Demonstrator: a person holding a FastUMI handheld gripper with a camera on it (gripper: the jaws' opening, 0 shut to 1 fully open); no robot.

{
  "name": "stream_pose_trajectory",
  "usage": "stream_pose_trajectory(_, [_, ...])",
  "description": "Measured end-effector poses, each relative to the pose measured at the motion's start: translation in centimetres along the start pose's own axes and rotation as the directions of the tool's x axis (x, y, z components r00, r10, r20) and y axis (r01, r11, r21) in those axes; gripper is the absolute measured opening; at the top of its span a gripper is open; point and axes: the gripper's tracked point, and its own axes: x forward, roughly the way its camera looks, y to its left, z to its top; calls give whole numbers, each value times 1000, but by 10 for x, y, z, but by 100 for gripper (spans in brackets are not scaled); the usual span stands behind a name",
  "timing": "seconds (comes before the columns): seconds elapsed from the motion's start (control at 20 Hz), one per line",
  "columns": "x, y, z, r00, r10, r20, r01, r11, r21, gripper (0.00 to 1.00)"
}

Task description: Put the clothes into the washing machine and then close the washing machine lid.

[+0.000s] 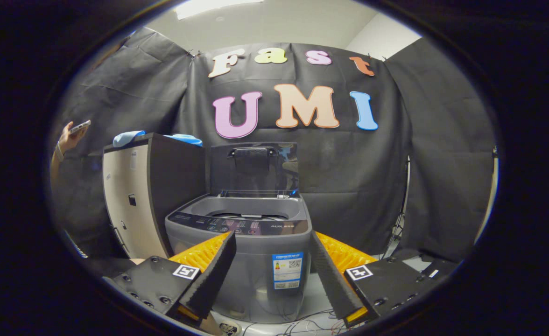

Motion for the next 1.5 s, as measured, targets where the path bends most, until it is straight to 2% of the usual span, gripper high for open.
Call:
stream_pose_trajectory(0.35, [0,-1,0,1000,1,0,-1,1000,-1,98])
stream_pose_trajectory(0.45, [1,10,0,999,47,0,-47,999,16,98])
stream_pose_trajectory(0.6, [10,15,9,997,76,-17,-76,997,11,98])
stream_pose_trajectory(0.8, [39,58,84,981,183,64,-185,982,26,96])
stream_pose_trajectory(0.9, [58,84,122,969,239,68,-241,970,36,96])
stream_pose_trajectory(1.05, [87,132,192,936,332,121,-338,941,34,95])
stream_pose_trajectory(1.25, [123,199,264,888,439,138,-440,898,-26,96])
stream_pose_trajectory(1.35, [143,242,286,862,491,123,-489,871,-50,97])
stream_pose_trajectory(1.5, [174,299,300,852,521,58,-516,852,-85,97])
